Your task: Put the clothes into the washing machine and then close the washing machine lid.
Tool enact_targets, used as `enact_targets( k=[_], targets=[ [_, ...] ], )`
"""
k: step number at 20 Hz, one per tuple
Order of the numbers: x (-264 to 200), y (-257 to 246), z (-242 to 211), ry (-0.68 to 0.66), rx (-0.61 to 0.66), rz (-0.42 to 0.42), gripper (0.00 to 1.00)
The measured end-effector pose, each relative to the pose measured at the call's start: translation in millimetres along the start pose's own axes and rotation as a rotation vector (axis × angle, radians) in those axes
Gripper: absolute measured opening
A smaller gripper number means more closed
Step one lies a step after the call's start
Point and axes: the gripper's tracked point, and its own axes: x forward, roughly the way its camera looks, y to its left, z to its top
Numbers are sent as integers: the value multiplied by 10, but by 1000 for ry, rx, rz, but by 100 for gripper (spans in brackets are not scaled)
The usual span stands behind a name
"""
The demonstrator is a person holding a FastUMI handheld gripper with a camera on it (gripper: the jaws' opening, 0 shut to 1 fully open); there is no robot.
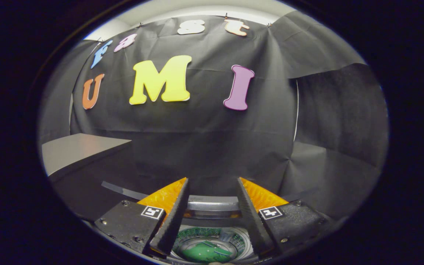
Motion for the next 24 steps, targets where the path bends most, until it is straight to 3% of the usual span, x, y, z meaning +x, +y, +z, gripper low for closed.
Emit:
enact_targets(
  k=[4, 6, 15, 20, 24],
  targets=[
    [-88, -1, -206, 68, 0, 22, 83],
    [-125, -8, -311, 98, 7, 27, 89],
    [-380, -64, -535, 172, 22, 26, 90],
    [-918, -47, -785, 220, 21, 44, 90],
    [-1673, -10, -1085, 256, 33, 33, 90]
  ],
)
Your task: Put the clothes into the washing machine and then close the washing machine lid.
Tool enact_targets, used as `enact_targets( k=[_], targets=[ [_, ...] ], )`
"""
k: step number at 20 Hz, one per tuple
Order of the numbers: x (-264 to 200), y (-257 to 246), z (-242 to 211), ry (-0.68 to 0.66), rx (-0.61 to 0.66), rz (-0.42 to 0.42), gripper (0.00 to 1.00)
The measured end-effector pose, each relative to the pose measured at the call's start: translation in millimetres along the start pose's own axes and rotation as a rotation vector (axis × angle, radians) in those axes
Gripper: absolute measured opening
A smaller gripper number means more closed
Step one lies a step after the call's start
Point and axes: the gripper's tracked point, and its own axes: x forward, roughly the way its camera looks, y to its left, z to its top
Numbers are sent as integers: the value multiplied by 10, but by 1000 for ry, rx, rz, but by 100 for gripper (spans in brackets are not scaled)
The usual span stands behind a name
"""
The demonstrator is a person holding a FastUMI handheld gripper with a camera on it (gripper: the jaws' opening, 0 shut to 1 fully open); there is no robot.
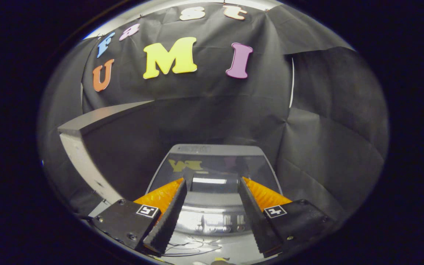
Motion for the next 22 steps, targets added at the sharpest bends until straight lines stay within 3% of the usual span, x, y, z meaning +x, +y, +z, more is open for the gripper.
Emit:
enact_targets(
  k=[9, 15, 22],
  targets=[
    [-1991, 332, -950, -5, 5, -97, 90],
    [-3179, 449, -933, -75, -15, -90, 90],
    [-4069, 481, -668, -195, 6, -69, 94]
  ],
)
